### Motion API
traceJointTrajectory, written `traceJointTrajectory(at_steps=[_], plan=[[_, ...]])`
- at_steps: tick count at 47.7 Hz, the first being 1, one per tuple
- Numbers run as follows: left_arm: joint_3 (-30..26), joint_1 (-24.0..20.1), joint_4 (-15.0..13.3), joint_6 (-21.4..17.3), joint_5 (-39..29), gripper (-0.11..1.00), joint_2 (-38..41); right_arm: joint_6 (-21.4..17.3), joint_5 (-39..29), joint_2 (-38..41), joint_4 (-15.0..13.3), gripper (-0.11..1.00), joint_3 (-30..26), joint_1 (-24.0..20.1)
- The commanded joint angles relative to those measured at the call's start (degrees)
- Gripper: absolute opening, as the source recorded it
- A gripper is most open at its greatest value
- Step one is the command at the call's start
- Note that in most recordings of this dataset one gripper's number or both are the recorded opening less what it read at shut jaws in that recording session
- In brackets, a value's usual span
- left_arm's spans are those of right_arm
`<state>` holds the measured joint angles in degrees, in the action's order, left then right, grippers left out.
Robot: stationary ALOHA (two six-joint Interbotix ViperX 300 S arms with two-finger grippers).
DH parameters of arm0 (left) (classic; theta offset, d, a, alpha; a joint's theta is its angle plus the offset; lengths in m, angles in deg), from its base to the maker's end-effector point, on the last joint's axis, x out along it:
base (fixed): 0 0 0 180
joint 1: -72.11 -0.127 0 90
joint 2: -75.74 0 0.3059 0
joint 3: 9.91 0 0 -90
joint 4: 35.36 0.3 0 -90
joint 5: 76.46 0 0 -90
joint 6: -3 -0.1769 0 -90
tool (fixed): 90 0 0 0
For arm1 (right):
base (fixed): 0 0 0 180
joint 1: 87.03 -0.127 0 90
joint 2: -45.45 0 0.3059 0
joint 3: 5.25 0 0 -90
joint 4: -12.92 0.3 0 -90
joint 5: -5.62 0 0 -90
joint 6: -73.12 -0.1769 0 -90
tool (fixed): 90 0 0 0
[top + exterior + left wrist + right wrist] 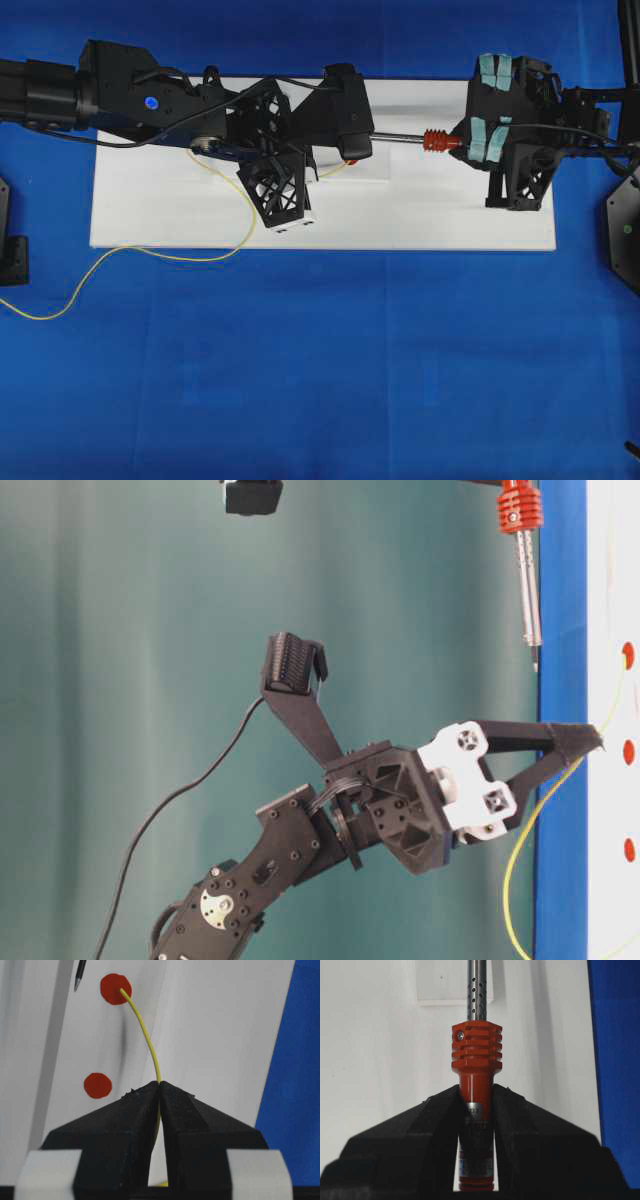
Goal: Touch the tip of the soldering iron to the tip of the solder at the mark.
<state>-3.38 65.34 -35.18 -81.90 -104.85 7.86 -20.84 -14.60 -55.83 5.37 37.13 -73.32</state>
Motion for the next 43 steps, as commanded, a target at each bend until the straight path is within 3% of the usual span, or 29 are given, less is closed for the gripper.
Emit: traceJointTrajectory(at_steps=[1, 43], plan=[[-1.1, 0.0, 0.0, 0.1, -0.3, 0.01, -1.0, 0.2, 0.4, -0.9, -0.1, 0.06, -0.4, 0.2], [-1.1, -0.4, 0.0, -0.2, -1.0, 0.01, -0.6, 0.1, 0.5, -0.8, 0.2, 0.06, 1.1, 0.2]])
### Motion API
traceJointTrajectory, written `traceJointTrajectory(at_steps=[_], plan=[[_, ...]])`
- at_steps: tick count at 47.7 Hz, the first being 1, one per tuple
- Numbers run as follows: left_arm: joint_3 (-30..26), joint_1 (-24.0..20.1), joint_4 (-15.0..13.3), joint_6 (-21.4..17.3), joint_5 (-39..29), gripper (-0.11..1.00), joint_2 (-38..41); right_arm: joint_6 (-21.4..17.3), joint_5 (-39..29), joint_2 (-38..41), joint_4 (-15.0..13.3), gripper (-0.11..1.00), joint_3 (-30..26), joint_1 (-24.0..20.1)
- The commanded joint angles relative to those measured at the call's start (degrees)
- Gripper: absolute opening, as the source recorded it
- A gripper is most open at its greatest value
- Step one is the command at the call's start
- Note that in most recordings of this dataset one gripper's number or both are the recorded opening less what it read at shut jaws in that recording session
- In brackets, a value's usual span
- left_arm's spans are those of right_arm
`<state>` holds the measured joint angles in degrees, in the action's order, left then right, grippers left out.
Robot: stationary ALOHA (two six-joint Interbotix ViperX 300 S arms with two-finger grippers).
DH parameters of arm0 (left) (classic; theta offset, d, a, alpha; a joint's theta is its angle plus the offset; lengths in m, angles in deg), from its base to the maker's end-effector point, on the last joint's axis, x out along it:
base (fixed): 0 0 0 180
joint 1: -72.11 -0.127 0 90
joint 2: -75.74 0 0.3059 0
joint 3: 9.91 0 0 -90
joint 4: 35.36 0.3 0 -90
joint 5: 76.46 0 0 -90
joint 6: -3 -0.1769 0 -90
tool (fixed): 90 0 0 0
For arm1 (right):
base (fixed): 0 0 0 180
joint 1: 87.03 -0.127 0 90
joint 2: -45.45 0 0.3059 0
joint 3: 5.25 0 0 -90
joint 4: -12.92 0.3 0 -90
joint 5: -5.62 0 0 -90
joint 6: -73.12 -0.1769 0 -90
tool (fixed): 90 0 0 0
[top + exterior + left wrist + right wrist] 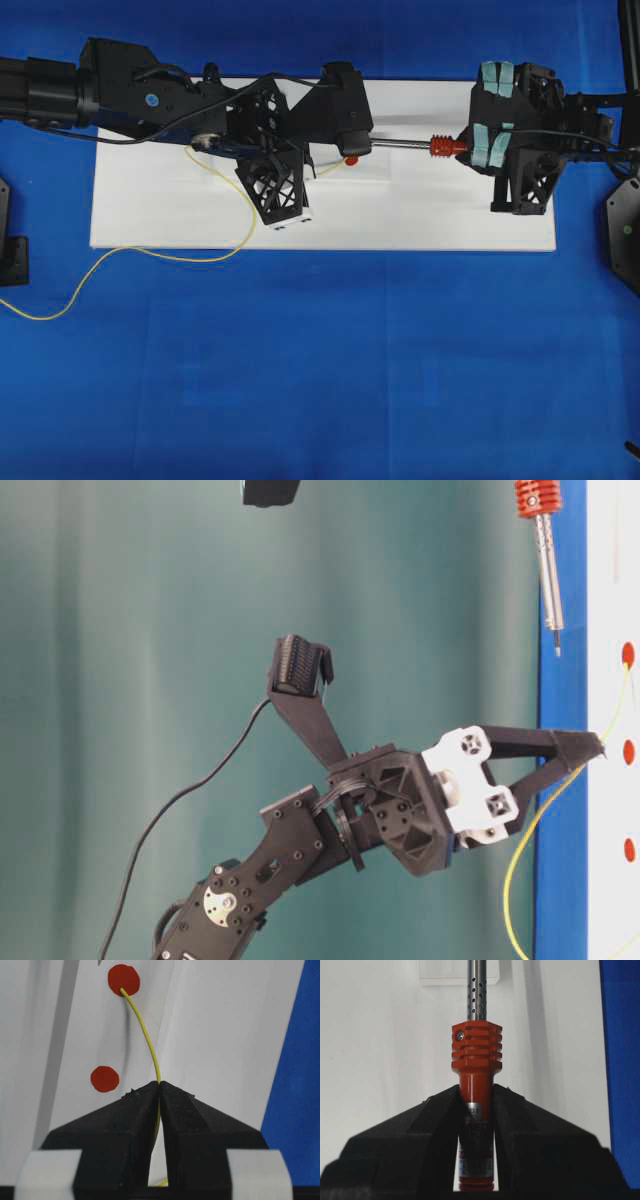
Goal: Touch the tip of the soldering iron to the tip of the solder at the mark.
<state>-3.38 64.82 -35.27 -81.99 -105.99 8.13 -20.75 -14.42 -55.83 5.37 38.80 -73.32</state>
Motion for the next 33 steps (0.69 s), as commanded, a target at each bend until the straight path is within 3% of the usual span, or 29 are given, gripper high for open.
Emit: traceJointTrajectory(at_steps=[1, 33], plan=[[-1.1, 0.0, 0.2, -0.1, 0.3, 0.01, -0.9, 0.0, 0.4, -0.8, 0.2, 0.06, -0.5, 0.3], [-1.3, 0.0, 0.1, -0.1, 0.2, 0.01, -0.8, -0.1, 0.4, 1.1, 0.5, 0.06, 0.2, 0.2]])
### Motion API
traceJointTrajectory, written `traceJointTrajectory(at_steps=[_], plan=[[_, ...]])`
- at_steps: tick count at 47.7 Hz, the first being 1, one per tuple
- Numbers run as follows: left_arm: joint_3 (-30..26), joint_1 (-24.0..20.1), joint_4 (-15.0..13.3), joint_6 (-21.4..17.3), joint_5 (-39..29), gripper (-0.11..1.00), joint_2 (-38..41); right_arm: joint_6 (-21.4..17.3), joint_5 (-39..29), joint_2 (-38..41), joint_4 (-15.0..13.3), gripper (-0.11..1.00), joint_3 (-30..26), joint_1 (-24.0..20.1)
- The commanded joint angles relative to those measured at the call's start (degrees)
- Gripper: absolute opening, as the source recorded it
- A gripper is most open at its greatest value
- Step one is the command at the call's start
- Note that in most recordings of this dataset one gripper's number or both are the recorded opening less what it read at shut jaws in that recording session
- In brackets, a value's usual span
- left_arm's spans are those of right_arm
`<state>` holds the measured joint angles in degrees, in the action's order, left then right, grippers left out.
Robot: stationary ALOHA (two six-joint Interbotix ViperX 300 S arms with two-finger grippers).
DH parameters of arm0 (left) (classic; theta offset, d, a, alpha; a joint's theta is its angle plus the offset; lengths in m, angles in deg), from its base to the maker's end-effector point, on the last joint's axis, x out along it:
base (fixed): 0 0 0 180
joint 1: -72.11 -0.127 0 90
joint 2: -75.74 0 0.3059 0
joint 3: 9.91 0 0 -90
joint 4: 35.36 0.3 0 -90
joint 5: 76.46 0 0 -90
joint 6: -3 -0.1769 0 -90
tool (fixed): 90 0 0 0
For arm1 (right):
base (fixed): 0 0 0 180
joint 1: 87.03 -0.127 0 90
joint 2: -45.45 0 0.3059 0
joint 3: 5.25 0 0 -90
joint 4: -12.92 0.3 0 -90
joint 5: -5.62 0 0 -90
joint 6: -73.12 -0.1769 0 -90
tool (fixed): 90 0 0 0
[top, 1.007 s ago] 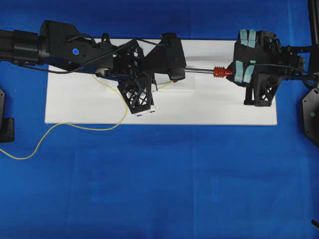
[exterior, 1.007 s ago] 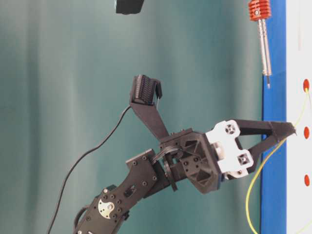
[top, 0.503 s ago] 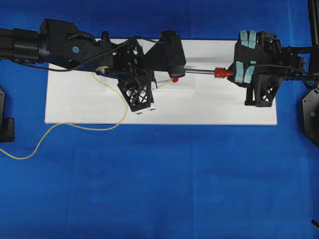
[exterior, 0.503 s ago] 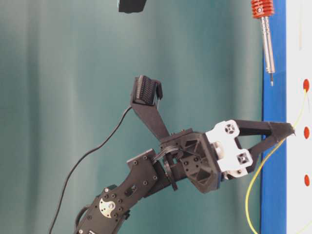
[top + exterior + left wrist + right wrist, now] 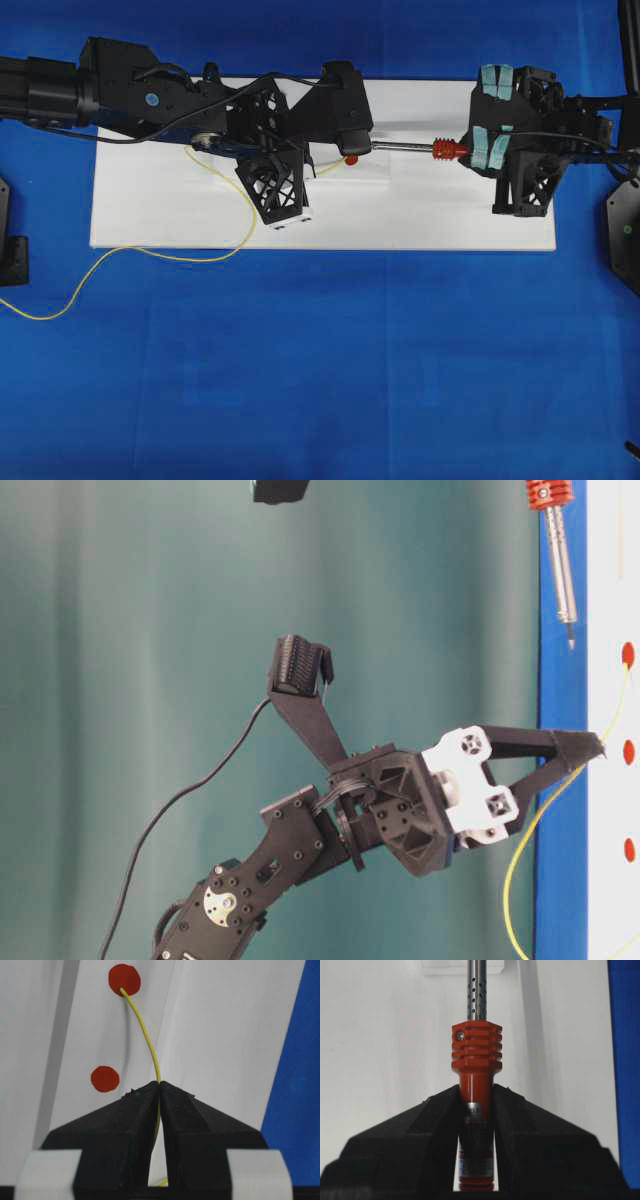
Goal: Touch the tip of the soldering iron to the tip of the solder at the mark.
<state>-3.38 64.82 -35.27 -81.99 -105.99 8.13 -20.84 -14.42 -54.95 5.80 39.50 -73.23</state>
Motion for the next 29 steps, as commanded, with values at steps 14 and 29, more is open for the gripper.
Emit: traceJointTrajectory(at_steps=[14, 29], plan=[[-1.3, 0.0, 0.2, 0.1, 0.2, 0.01, -0.8, 0.1, 0.5, 3.3, 0.2, 0.06, -1.4, -0.9], [-1.1, 0.1, 0.2, 0.1, 0.2, 0.01, -0.9, 0.1, 1.4, 5.2, 0.2, 0.06, -2.7, -1.7]])
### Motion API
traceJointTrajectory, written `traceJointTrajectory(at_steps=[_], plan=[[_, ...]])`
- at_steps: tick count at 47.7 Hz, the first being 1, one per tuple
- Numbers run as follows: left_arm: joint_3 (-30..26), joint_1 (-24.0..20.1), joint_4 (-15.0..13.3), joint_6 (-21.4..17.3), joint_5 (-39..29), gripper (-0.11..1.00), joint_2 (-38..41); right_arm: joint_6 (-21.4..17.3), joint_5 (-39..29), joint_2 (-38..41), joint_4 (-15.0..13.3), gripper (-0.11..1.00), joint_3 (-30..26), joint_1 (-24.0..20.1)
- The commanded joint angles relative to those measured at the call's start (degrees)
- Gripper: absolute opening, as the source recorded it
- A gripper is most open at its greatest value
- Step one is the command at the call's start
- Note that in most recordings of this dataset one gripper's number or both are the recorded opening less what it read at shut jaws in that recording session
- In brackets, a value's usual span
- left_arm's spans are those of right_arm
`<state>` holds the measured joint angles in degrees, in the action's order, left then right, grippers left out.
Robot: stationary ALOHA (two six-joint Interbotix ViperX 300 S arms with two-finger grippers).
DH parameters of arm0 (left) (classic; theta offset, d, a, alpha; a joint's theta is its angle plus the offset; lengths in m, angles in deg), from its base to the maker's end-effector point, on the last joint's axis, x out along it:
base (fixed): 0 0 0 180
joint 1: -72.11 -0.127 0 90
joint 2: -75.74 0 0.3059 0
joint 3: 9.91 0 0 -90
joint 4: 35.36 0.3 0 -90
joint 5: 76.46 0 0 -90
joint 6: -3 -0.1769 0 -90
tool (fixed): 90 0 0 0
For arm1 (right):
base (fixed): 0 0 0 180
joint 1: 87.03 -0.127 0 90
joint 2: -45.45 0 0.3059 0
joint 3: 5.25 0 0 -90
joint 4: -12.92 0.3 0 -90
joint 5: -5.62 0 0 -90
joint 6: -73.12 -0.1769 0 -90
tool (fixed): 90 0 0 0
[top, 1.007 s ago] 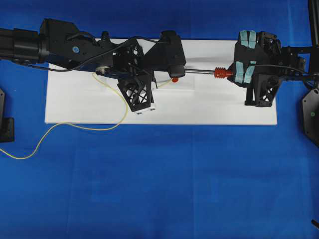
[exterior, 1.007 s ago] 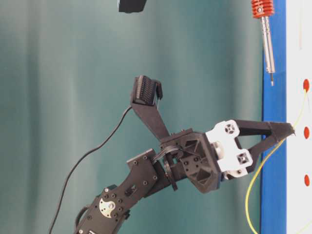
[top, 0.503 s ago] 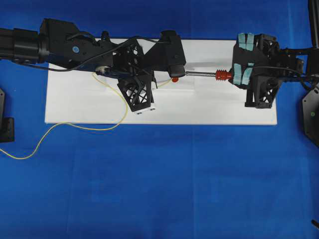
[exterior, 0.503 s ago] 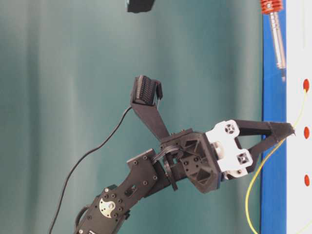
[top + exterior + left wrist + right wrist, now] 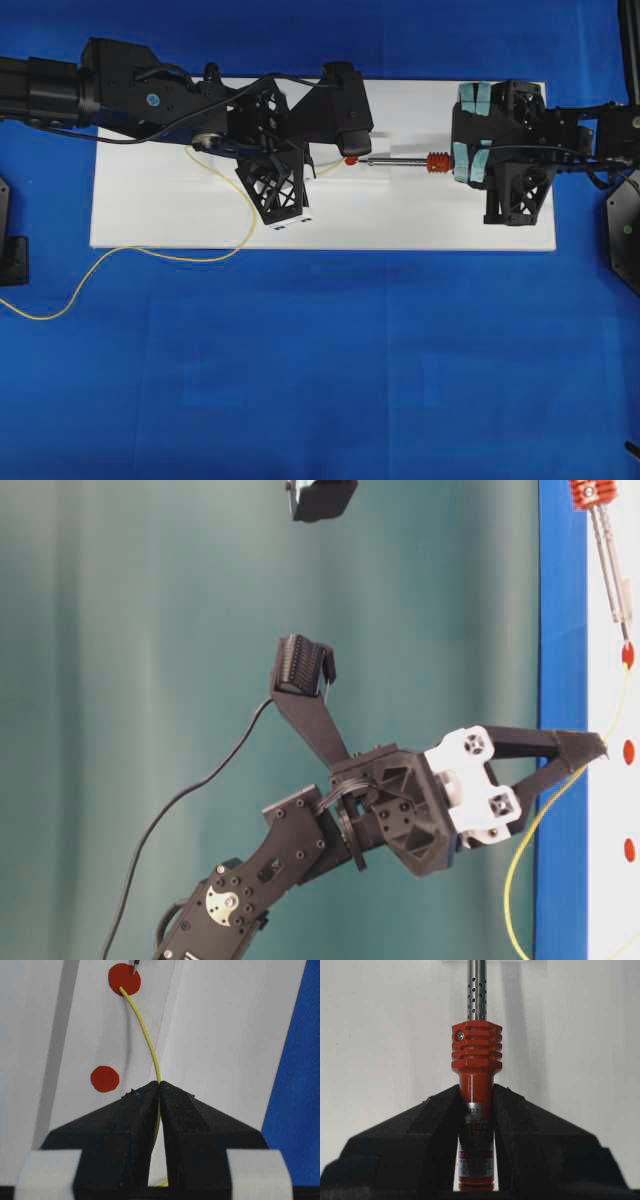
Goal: Touch the tip of the soldering iron to the tip of the solder at the mark.
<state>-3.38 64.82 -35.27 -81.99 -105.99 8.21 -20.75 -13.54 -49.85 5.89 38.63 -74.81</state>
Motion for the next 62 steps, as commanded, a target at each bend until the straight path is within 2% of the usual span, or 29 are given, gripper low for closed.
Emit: traceJointTrajectory(at_steps=[1, 25, 62], plan=[[-1.1, 0.0, 0.1, 0.1, 0.2, 0.01, -1.0, 0.0, 0.5, 0.3, 0.1, 0.06, -1.9, -0.1], [-1.1, 0.3, 0.1, 0.2, -0.5, 0.01, -0.9, 0.0, 0.2, 1.8, -0.2, 0.06, -2.9, 0.4], [-1.1, 0.3, 0.1, -0.1, -0.5, 0.01, -1.0, 0.0, -4.0, 3.1, -0.2, 0.06, -5.3, 0.4]])
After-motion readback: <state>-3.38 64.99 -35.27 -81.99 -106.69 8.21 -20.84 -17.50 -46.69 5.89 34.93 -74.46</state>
